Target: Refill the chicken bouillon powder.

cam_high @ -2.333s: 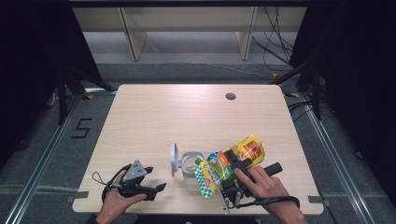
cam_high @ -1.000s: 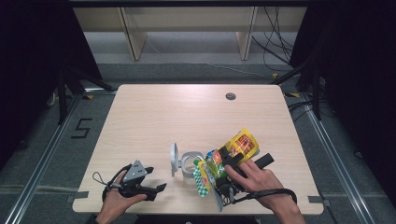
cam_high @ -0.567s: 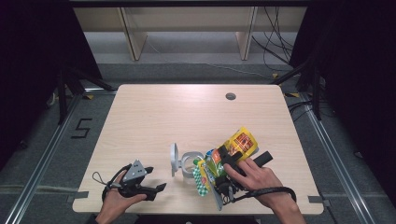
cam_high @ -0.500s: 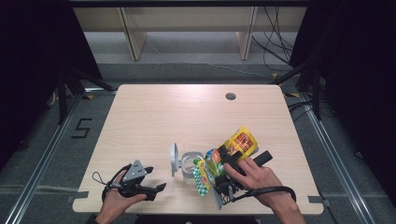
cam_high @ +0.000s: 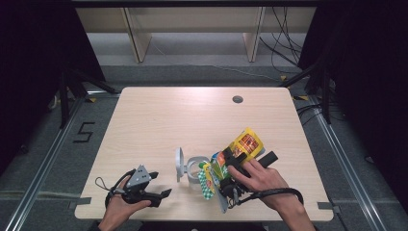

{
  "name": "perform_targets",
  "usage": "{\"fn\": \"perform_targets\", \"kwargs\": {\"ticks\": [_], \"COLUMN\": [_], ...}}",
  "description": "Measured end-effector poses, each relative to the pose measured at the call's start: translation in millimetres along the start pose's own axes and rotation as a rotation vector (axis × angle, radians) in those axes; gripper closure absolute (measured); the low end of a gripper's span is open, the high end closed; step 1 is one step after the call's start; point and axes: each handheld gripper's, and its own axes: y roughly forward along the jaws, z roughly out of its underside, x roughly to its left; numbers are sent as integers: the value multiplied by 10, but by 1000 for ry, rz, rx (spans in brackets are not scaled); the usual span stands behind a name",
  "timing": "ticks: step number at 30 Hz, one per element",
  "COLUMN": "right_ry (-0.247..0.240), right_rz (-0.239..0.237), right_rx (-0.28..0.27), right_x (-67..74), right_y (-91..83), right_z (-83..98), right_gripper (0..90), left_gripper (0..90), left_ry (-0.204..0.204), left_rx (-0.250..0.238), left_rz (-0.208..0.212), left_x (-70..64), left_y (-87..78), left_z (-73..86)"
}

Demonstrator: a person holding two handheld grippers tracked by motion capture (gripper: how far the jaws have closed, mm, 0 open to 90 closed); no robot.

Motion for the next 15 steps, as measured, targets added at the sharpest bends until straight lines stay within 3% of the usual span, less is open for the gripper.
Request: {"fn": "perform_targets", "kwargs": {"ticks": [1, 11, 12, 13, 14, 15], "right_ry": [-3, 1, 33, -22, 37, -15], "right_rz": [15, 11, 9, 12, 4, -12], "right_rx": [1, 9, 17, 4, 28, 6], "right_x": [3, -31, -13, -54, -5, -36], "right_y": [-4, -63, -80, -78, -91, -87], "right_z": [1, 11, 10, -2, -6, -31], "right_gripper": [595, 595, 595, 595, 595, 595], "left_gripper": [202, 202, 203, 202, 203, 202], "left_ry": [-15, -14, -13, -8, -8, -16], "left_rx": [-16, -12, -9, -8, -7, -16], "left_rz": [17, 14, 14, 14, 18, 20], "left_x": [-12, -13, -14, -12, -10, -16], "left_y": [-5, -8, -10, -12, -14, -11], "left_z": [2, 0, -3, -5, -7, -7]}}
